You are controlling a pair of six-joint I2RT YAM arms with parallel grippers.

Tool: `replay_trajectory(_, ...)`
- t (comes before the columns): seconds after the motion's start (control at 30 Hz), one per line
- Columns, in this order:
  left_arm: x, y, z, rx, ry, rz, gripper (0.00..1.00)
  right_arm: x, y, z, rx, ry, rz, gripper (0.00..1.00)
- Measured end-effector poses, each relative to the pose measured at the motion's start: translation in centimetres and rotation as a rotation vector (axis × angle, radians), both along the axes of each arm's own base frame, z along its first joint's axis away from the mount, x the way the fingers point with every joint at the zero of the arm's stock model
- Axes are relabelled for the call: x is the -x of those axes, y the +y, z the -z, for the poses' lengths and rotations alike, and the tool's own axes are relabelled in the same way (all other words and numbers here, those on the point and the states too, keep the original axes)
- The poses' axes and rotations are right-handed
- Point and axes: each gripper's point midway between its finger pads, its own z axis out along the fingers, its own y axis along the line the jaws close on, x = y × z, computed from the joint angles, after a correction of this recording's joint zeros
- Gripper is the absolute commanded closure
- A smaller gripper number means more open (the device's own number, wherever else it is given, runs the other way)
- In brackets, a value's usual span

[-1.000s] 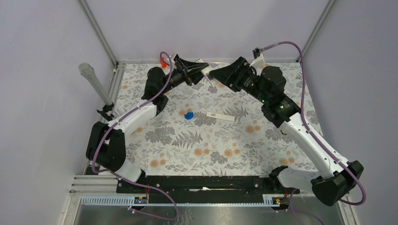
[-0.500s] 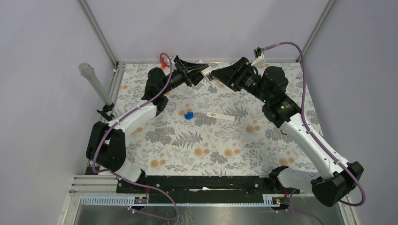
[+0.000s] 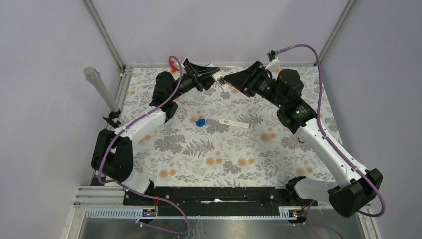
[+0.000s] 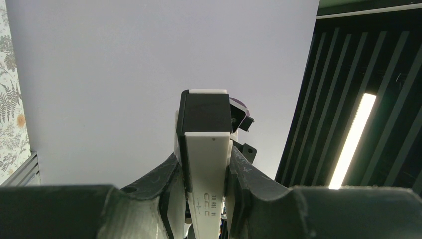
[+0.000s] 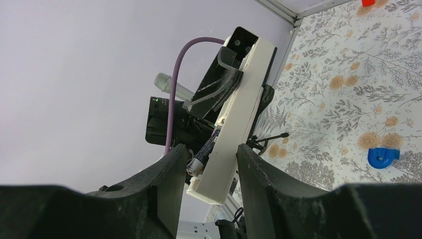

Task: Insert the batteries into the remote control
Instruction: Load the battery into the remote control.

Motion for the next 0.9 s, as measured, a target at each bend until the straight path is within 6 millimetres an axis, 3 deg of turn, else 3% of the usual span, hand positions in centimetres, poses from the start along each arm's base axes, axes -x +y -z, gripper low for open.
replay_trajectory(0.33, 0.01, 0.01, -0.06, 0.002, -0.002, 0.0, 1.0, 0.05, 0.12, 0.09, -0.003, 0.006, -0.011, 0.41)
replay_trajectory(0.57, 0.01, 0.02, -0.09, 0.004, -0.001, 0.0, 1.0, 0.21, 0.39, 0.64, 0.002, 0.02, -0.031, 0.48)
replay_trajectory(0.9, 0.2, 0.06, -0.52, 0.011, -0.028, 0.001, 1.0, 0.31, 0.72, 0.63, -0.019, 0.041, -0.05, 0.5)
